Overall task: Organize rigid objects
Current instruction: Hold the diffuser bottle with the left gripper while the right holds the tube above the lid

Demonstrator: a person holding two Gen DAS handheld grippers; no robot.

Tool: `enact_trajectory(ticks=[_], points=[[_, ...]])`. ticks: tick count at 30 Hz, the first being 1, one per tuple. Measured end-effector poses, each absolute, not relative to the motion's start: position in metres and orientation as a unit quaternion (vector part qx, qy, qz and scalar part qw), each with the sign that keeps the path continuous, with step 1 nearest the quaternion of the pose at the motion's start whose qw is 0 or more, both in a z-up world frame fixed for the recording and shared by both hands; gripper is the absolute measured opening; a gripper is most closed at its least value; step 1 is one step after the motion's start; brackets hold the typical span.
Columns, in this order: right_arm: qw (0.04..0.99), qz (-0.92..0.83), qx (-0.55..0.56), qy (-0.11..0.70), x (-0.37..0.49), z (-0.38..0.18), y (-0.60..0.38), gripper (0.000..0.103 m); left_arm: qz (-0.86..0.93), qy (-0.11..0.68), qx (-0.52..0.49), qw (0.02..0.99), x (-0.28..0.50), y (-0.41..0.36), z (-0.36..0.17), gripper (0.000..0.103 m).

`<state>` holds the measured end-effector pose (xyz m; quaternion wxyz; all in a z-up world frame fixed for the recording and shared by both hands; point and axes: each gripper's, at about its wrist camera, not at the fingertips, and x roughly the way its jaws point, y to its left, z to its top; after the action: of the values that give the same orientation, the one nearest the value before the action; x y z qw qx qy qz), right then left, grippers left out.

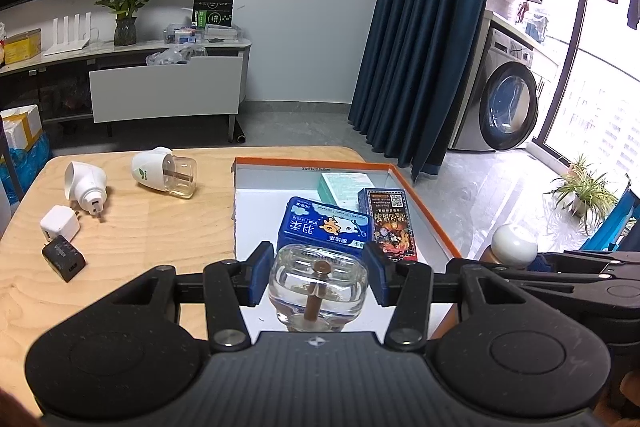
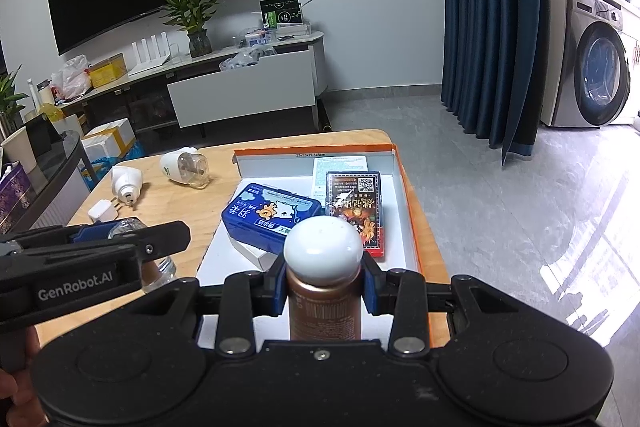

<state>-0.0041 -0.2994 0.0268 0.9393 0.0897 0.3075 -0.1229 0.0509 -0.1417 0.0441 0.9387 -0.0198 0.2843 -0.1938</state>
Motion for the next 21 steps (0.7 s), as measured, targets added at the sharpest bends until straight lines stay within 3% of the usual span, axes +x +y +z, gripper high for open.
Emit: enact_trajectory(ticks=[21], points=[[0.937,-0.127,0.100,0.308,0.006,0.027,-0.314,0.042,-0.203,0.294,-0.019,0.934,0.050,-0.145,0.039,0.050]])
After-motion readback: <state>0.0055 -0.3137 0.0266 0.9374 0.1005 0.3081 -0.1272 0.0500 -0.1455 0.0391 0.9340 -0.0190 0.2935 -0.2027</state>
